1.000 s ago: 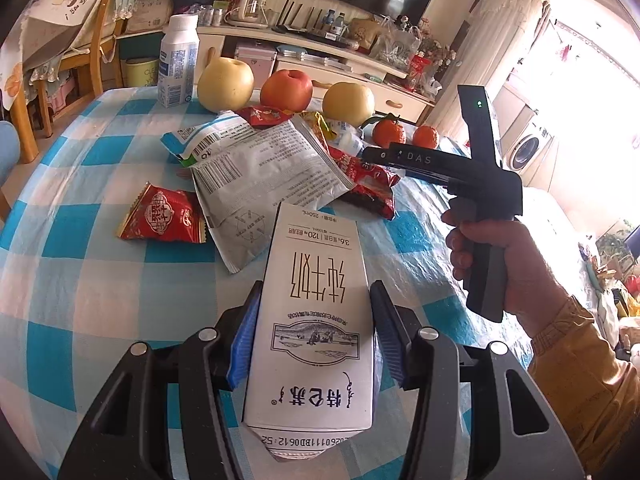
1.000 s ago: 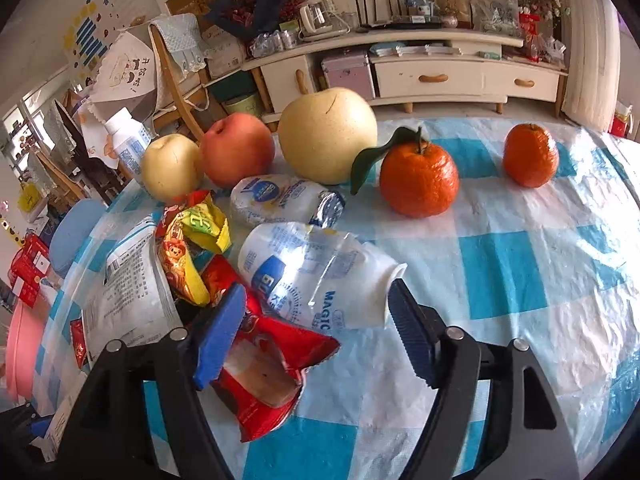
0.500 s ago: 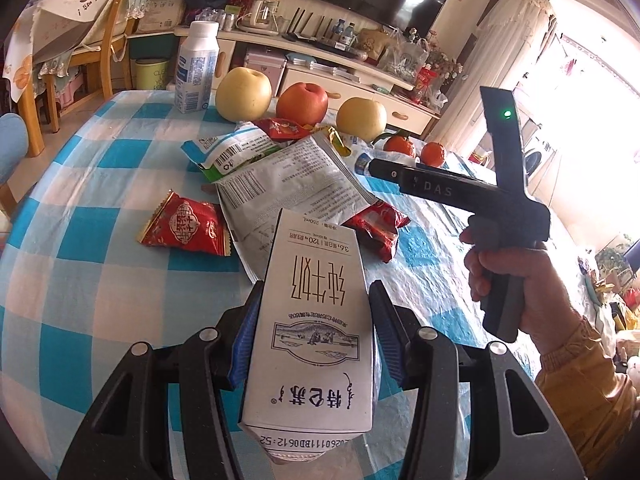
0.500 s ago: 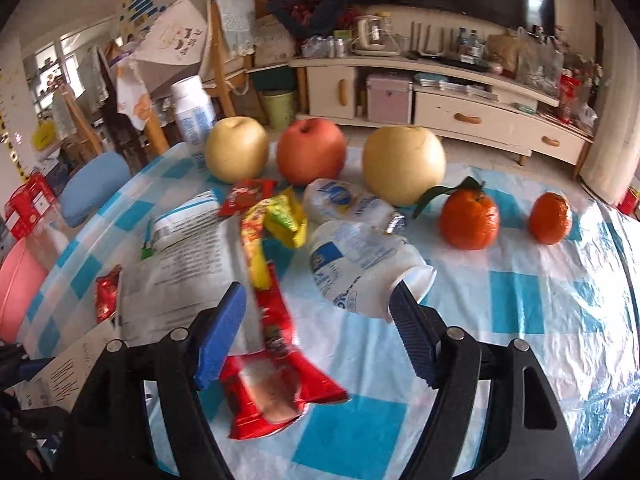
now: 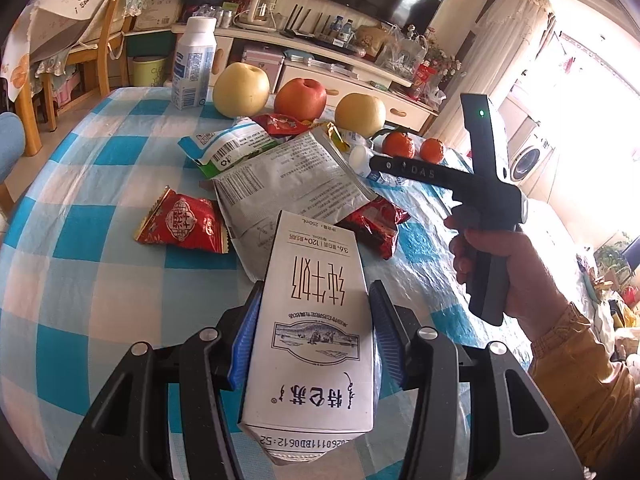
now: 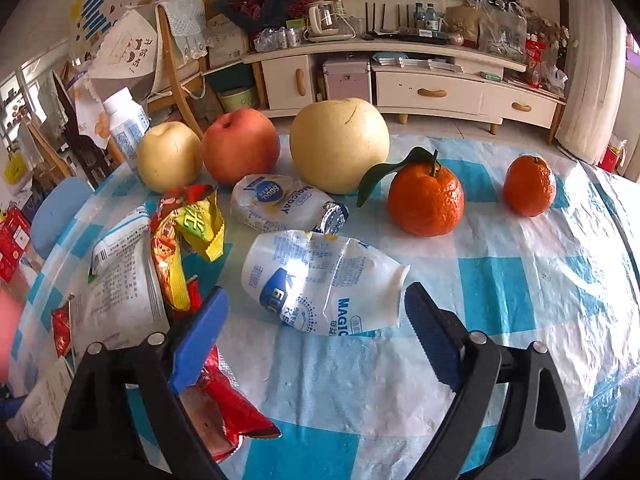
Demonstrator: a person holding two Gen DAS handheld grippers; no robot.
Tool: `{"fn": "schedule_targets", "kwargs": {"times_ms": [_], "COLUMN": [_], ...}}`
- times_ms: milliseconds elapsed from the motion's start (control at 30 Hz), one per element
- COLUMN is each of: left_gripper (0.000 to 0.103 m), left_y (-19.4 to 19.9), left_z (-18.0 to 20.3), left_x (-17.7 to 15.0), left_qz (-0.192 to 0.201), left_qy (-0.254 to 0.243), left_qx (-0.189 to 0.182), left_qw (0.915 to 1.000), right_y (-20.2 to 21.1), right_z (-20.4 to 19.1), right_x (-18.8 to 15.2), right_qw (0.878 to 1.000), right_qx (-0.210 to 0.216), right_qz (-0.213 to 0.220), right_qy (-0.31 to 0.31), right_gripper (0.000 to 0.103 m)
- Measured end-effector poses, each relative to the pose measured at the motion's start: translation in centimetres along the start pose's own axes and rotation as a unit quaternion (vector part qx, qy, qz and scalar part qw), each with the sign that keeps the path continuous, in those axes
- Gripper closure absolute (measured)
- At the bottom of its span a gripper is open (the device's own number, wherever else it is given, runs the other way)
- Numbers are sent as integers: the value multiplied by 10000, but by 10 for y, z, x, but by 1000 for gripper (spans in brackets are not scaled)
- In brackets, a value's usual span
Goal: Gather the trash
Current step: 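Grasp the white yogurt bottle with the right gripper while the left holds the carton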
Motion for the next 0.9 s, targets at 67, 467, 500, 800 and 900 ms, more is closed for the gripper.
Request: {"fn": "schedule_targets", "kwargs": {"times_ms": [67,467,500,800,900], "left_gripper": [50,50,50,50,57], "left_y": [0,-2,-2,-1,1], "left_z": [1,3,3,4,3], "left_x": [-1,-6,-6,-6,-5], "left_qz": [1,-22,-18,17,54], "left_qy": [-32,-106,-118,-132,-134], "left_qx": [7,31,39,25,12], "left_qw": [10000,9999,9999,9999,9999], "right_y": [-4,-30,-32,-32,-26], "right_z": [4,-9,-9,-2,1], "right_x": [2,2,2,-1,-2], "right_qw": [9997,9995,9995,9992,9994], "right_qx": [-128,-43,-59,-62,-59], "right_qz": [-14,-190,-228,-258,-165], "right_qy": [-183,-240,-226,-291,-307], "right_gripper": [6,5,5,11,12]}}
Point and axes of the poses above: each gripper's, at about its wrist camera, not at the fingertips, and y roughly against the way its jaws point, z to its right, x to its top, the point moved 10 cm from there along -y, roughly the way its jaws point, and after that the axes turned 10 degrees about y, right-handed, at the moved point
